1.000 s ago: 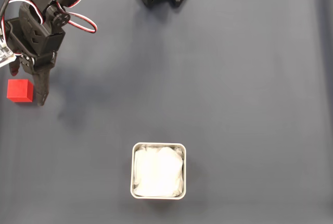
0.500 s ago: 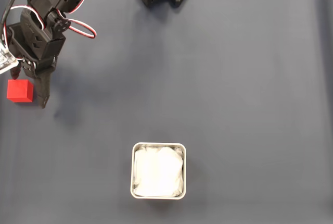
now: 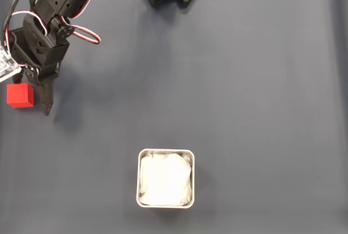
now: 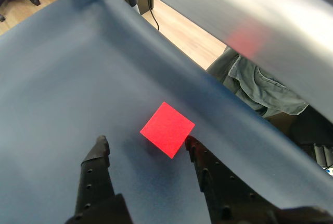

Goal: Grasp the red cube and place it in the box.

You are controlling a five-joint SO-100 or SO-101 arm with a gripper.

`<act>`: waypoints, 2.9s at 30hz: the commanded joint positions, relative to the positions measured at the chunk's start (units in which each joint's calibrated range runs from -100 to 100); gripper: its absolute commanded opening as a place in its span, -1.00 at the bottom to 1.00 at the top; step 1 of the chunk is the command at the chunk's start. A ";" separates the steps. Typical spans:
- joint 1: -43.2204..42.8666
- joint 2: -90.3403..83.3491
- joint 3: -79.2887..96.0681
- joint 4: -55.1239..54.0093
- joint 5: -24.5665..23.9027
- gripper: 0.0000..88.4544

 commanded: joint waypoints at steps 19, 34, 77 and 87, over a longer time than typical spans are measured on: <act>-1.92 -0.32 -0.99 -4.51 -0.54 -0.21; -4.62 0.46 -0.99 -5.41 -1.17 -0.21; -7.10 11.03 -11.21 -11.39 -1.86 -0.17; -7.10 9.82 -10.21 -10.73 -0.78 -0.57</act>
